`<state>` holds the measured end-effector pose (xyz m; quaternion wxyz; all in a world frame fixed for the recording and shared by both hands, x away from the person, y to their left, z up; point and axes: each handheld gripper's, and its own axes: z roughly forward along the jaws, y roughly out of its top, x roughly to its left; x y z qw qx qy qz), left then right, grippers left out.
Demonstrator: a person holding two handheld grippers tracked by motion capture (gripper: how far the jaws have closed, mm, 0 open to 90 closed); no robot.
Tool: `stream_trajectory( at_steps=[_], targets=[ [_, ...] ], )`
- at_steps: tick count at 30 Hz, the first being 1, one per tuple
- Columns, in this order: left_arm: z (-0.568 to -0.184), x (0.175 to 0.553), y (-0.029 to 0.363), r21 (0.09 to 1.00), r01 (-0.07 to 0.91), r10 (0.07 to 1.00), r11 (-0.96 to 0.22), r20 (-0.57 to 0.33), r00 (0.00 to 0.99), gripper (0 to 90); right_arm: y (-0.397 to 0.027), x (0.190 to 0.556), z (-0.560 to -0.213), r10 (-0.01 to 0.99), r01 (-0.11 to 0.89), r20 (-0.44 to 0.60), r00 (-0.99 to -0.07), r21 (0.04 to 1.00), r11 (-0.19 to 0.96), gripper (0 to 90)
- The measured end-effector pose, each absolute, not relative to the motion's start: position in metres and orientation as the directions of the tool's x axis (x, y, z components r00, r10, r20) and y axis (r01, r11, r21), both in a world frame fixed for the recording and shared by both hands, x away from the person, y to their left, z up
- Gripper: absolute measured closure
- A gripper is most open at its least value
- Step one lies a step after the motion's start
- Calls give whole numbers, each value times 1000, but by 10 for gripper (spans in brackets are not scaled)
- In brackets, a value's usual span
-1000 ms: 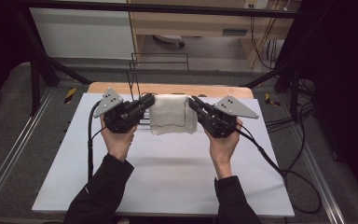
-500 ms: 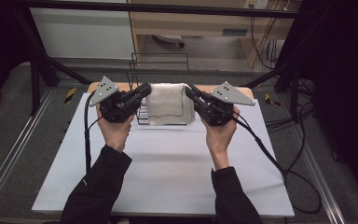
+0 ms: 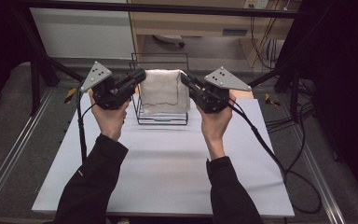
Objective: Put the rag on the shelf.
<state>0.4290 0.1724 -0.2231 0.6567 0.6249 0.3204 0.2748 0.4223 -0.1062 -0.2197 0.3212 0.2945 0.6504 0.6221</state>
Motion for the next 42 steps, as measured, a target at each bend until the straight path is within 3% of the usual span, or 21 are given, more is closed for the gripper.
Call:
stream_trajectory(
  at_steps=[42],
  targets=[
    [-162,480,192,994,-5,804,113,-88,588,836,-76,474,-159,792,-71,-60,-607,997,21,836]
  ],
)
